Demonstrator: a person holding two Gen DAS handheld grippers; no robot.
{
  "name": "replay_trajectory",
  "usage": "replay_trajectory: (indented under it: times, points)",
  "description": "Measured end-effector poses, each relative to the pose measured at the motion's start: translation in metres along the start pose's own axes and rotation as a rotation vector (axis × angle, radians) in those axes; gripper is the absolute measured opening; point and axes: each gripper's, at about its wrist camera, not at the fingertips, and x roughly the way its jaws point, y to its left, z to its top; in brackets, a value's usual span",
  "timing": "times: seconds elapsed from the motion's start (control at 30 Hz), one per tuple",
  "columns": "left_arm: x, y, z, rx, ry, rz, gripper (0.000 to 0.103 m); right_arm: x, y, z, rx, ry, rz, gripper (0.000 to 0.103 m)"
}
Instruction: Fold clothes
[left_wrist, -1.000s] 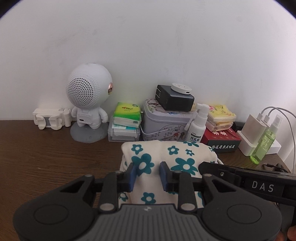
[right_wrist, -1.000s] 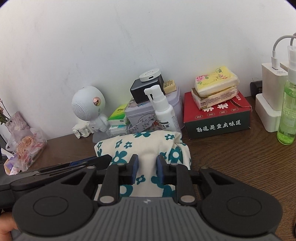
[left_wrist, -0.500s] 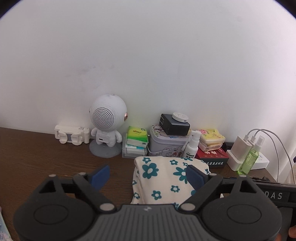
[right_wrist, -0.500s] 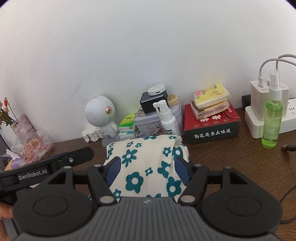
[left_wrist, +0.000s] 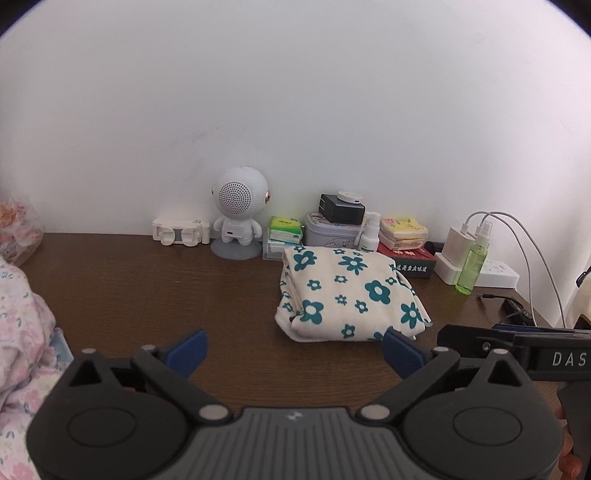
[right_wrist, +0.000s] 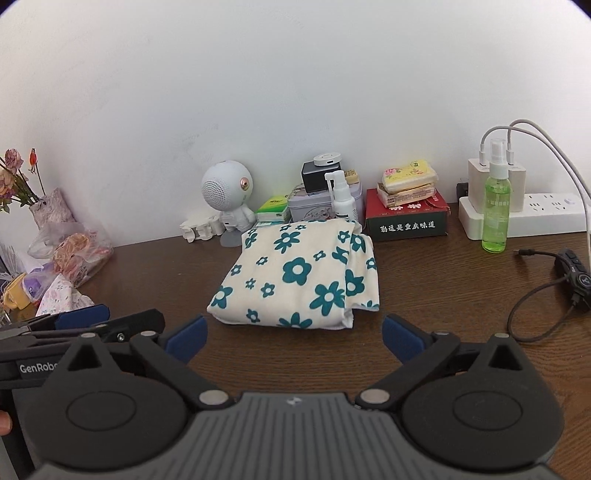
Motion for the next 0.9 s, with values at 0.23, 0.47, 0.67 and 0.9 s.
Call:
replay_trajectory:
  times: [0.23, 0.47, 0.67, 0.9]
  points:
    - [-0.048, -0.004, -0.029, -0.001, 0.001, 0.004, 0.103, -0.047, 0.014, -0.033, -0.003, -0.015, -0.005, 0.103]
    - [-0.110, -0.014, -0.068, 0.034, -0.030, 0.003, 0.103, -0.106, 0.026, -0.075, -0.053, -0.030, -0.013, 0.103]
    - [-0.151, -0.020, -0.101, 0.001, -0.029, 0.007, 0.103, -0.147, 0.041, -0.116, -0.092, -0.014, -0.017, 0.103]
    - [-0.198, -0.027, -0.137, -0.035, -0.030, 0.014, 0.103, -0.194, 0.059, -0.148, -0.122, -0.037, -0.018, 0.103]
